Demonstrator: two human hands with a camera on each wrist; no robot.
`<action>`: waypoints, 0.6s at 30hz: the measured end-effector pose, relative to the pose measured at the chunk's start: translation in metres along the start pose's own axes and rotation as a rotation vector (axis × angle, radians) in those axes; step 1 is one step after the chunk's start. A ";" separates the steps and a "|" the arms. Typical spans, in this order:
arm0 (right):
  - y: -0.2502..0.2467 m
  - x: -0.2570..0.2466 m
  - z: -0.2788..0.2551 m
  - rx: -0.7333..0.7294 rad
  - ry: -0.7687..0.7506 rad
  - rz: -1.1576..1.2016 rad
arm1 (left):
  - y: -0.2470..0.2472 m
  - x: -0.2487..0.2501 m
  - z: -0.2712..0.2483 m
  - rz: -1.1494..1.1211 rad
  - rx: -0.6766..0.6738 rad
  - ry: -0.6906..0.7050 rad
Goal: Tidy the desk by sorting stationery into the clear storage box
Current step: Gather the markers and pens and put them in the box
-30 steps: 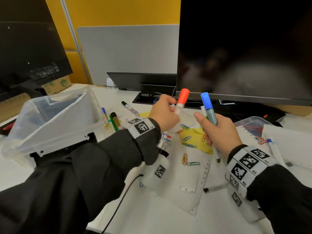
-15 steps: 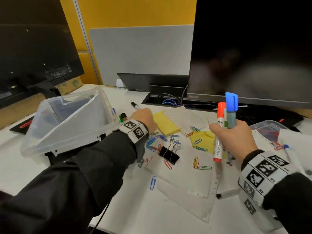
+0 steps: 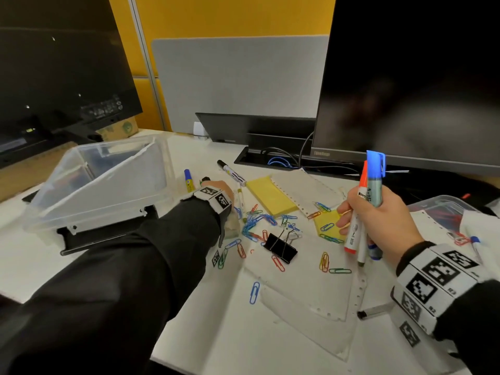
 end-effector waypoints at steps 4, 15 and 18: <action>-0.001 0.000 0.001 0.018 -0.015 -0.058 | 0.000 0.000 -0.004 -0.066 0.029 -0.028; 0.001 0.001 0.003 0.033 -0.138 -0.036 | -0.068 0.063 -0.078 -0.462 0.287 0.234; 0.002 0.002 0.003 0.019 -0.141 0.008 | -0.075 0.092 -0.087 -0.562 0.289 0.334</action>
Point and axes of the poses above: each hand's wrist, its own z-axis towards the middle knuckle, its own y-axis out of the palm, x = y × z, the point moved 1 cm from there along z, towards the middle knuckle, and after that the axes turned 7 degrees about y, right-handed, at the moved point
